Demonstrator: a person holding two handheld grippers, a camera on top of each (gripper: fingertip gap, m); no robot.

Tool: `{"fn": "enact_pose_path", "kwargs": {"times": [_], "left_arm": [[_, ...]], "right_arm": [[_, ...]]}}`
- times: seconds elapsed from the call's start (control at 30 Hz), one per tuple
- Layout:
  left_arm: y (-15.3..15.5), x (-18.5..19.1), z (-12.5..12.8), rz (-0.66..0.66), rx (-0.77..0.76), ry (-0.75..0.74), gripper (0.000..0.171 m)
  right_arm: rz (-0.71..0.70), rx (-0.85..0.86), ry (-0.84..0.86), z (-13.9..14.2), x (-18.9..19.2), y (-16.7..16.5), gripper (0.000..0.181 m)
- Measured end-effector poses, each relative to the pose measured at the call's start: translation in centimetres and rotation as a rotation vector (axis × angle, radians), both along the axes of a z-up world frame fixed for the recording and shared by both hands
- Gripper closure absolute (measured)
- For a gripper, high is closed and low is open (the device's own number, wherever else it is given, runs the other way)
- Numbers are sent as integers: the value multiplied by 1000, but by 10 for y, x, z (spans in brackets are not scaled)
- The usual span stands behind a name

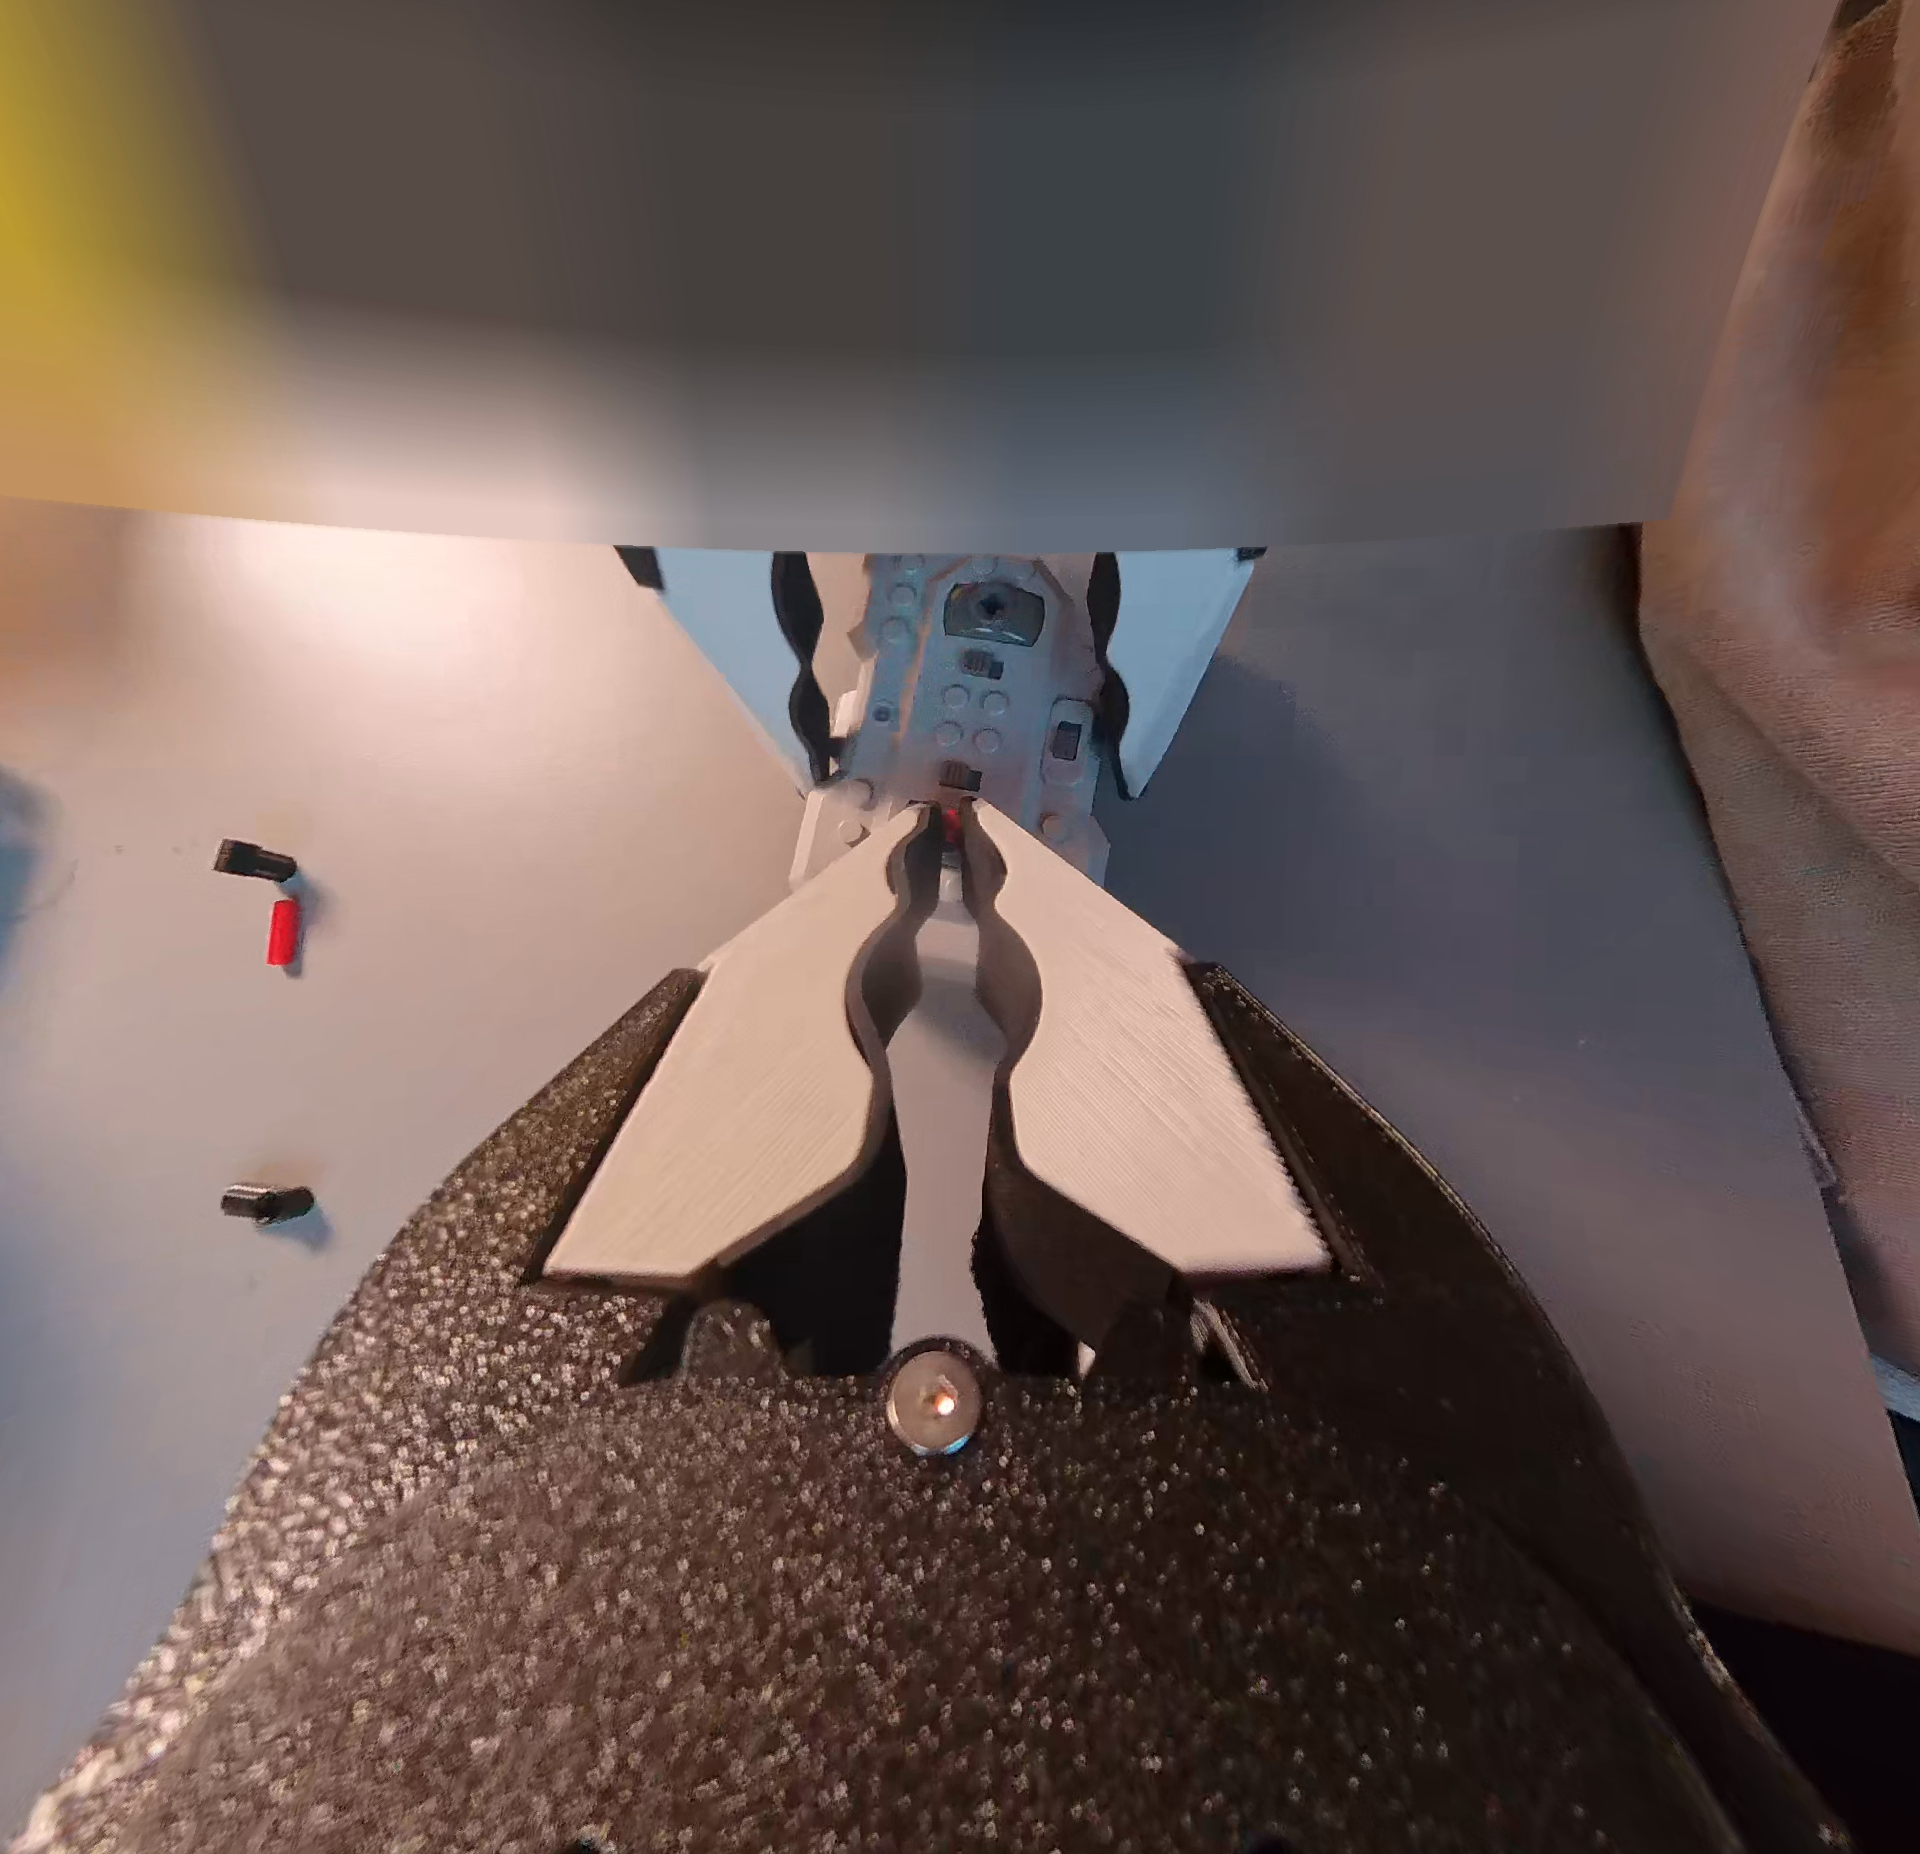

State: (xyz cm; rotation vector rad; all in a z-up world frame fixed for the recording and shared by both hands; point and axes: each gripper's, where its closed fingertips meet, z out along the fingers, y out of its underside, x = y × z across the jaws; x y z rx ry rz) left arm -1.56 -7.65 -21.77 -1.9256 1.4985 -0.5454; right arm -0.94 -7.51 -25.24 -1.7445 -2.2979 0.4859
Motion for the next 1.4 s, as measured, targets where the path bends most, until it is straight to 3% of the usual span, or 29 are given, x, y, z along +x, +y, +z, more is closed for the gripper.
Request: {"fn": "enact_pose_path", "kwargs": {"times": [0.53,0.9,0.93,0.97,1.0,1.07,1.27,1.4], "left_arm": [[-18,-2,4,23,-19,-103,171],[-34,-10,9,29,-39,-71,171],[-40,5,56,9,-87,-328,171],[-31,3,95,14,7,-399,171],[-27,-1,100,-8,108,-296,170],[-44,-4,67,-78,29,-171,169],[-41,-19,62,10,33,-205,169],[-21,-34,59,109,53,-222,169]], "right_arm": [[83,-68,23,-2,-5,-18,113],[124,-106,20,3,-12,-32,112],[117,-100,38,4,-16,-30,112],[109,-113,45,7,-18,-30,114],[119,-99,29,3,-16,-28,112],[132,-79,3,-1,-14,-24,113],[106,-99,13,-4,-11,-16,112],[106,-105,41,0,-13,-9,112]]}}
